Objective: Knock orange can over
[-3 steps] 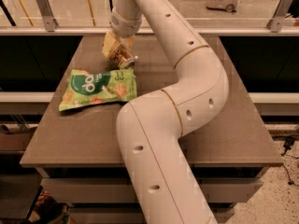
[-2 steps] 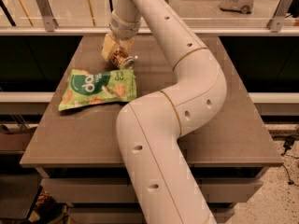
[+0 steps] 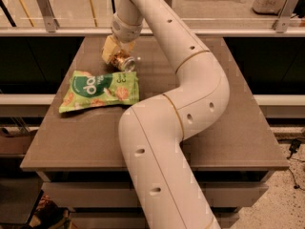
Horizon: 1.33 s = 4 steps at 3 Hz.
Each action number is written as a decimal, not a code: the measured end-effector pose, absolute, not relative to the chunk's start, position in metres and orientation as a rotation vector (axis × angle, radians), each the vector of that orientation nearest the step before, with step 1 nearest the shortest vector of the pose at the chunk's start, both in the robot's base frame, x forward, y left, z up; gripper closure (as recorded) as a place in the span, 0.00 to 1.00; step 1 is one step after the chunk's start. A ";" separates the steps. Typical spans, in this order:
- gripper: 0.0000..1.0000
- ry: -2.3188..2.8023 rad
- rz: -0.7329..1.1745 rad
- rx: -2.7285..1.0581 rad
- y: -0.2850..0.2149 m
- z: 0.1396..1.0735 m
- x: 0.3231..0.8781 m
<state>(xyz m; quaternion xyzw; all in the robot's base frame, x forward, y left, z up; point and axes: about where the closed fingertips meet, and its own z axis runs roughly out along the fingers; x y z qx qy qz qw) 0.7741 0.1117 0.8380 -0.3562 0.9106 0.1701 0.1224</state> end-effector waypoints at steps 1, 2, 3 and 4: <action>0.59 2.646 0.500 -1.032 0.116 0.835 0.779; 0.35 2.638 0.503 -1.027 0.120 0.832 0.782; 0.12 2.633 0.506 -1.023 0.122 0.830 0.785; 0.00 2.632 0.506 -1.023 0.123 0.830 0.785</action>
Offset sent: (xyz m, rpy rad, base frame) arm 0.0038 0.0035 -0.0022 0.0072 -0.0083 -0.0031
